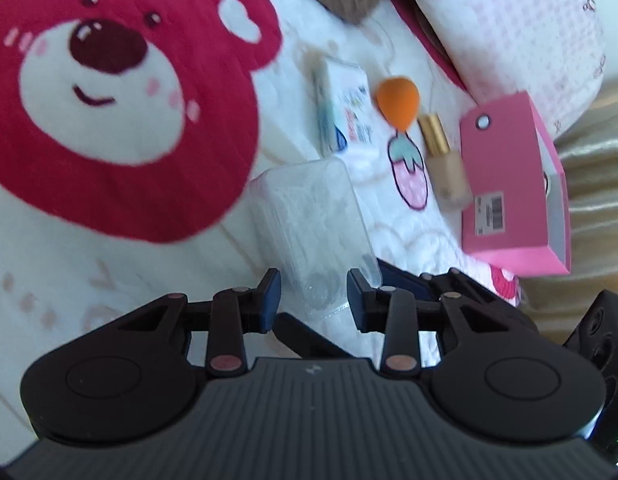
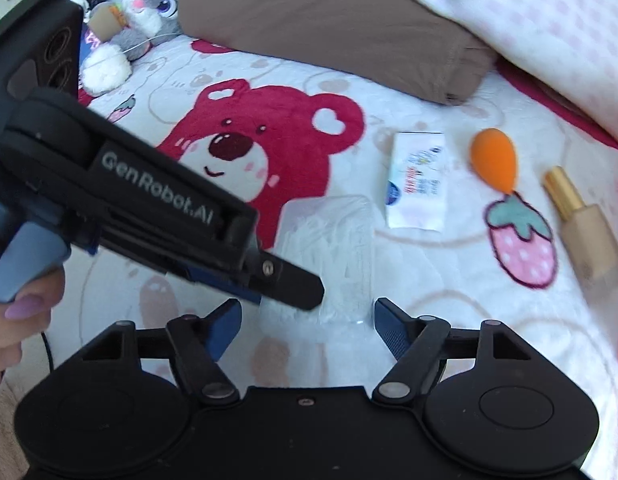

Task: Organize objects
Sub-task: 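Close the left gripper around the clear plastic floss box, then lift the floss box with the left gripper and carry it into the pink box, then open the left gripper to drop the floss box beside the yarn, then move the left tool back toward the white tissue pack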

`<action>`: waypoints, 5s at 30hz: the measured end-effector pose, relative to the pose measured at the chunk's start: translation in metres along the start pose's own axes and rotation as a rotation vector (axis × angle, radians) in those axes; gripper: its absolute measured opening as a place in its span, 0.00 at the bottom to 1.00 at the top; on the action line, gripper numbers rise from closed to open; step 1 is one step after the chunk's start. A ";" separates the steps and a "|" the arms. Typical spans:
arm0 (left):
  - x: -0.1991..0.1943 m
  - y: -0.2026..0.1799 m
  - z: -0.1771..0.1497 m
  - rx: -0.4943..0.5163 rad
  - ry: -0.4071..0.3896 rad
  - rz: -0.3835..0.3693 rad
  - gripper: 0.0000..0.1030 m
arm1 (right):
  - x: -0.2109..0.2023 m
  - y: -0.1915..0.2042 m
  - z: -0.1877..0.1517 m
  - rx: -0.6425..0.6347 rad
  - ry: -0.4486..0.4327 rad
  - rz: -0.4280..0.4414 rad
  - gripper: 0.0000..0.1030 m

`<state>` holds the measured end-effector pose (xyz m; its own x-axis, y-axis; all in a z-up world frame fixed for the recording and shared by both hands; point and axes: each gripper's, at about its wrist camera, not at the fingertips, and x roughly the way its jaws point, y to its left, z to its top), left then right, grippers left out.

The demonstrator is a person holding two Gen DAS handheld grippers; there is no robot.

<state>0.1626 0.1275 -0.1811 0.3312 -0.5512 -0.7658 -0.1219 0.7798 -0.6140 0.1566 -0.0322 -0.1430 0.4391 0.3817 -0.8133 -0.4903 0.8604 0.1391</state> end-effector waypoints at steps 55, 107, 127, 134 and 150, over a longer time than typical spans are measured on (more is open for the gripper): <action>-0.056 -0.194 -0.090 0.456 -0.215 0.004 0.39 | -0.166 -0.060 -0.056 0.148 -0.197 -0.075 0.63; 0.188 -0.327 0.088 0.301 0.057 0.048 0.38 | -0.101 -0.343 0.021 0.465 0.072 -0.081 0.67; 0.173 -0.326 0.089 0.361 0.016 0.069 0.25 | -0.103 -0.338 0.011 0.459 -0.013 -0.144 0.64; 0.164 -0.325 0.086 0.364 -0.007 0.078 0.25 | -0.097 -0.332 0.016 0.424 -0.034 -0.211 0.63; 0.120 -0.315 0.068 0.371 0.011 0.128 0.26 | -0.149 -0.299 -0.003 0.490 -0.057 -0.151 0.71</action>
<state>0.3043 -0.1639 -0.0669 0.3252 -0.4438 -0.8350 0.1857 0.8958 -0.4038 0.2357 -0.3477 -0.0650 0.5243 0.2474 -0.8148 -0.0146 0.9593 0.2820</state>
